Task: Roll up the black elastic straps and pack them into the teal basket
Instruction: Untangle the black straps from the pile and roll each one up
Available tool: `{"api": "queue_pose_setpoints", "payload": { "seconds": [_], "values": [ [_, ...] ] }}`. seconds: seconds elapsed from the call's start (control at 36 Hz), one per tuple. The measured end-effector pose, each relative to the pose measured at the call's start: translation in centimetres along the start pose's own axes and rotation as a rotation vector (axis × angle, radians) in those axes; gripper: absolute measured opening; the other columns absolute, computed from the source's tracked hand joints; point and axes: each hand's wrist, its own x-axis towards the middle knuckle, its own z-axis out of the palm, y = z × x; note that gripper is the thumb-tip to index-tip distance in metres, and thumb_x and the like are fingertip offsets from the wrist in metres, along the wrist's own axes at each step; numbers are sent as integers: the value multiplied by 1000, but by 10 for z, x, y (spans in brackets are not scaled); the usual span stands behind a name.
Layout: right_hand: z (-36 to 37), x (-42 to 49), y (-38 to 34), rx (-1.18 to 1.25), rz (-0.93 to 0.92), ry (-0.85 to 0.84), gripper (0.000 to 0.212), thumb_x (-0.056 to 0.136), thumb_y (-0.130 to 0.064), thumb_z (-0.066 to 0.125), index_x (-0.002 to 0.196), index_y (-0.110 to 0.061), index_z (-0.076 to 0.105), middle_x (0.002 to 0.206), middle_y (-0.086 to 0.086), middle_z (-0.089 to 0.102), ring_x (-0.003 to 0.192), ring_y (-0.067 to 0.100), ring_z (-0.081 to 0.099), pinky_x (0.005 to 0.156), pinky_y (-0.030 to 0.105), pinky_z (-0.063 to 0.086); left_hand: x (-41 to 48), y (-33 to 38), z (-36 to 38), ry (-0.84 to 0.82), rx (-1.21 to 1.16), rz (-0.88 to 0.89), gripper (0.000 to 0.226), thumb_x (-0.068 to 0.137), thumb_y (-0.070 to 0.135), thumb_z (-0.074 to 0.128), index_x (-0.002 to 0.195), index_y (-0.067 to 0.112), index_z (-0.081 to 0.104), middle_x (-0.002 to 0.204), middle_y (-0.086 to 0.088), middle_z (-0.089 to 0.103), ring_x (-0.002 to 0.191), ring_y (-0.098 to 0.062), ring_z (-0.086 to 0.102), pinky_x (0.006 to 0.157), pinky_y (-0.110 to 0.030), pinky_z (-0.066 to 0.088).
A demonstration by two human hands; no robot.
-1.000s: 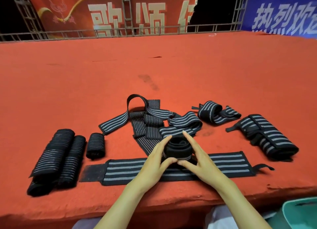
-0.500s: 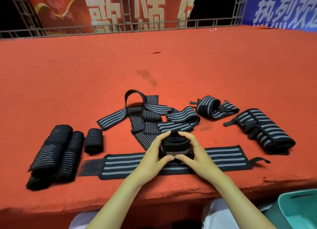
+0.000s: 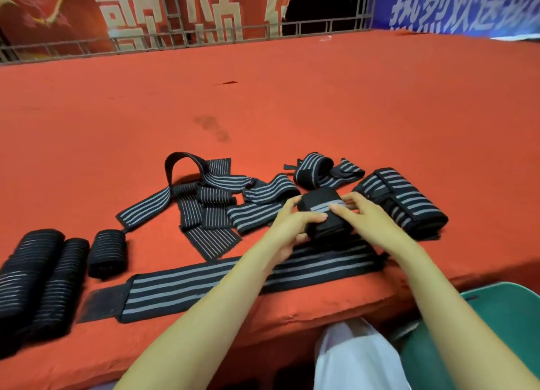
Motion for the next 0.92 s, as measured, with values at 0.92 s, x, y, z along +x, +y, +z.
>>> {"api": "queue_pose_setpoints", "payload": {
  "seconds": [0.92],
  "values": [
    [-42,71,47,-632,62,280,42,100,-38,38,132,-13,50,128,11,57,126,28,43,106,47,30,87,-2,80,145,240,-23,55,88,16,64,137,8,41,125,-9,59,109,-25,61,96,-43,50]
  ]
}}
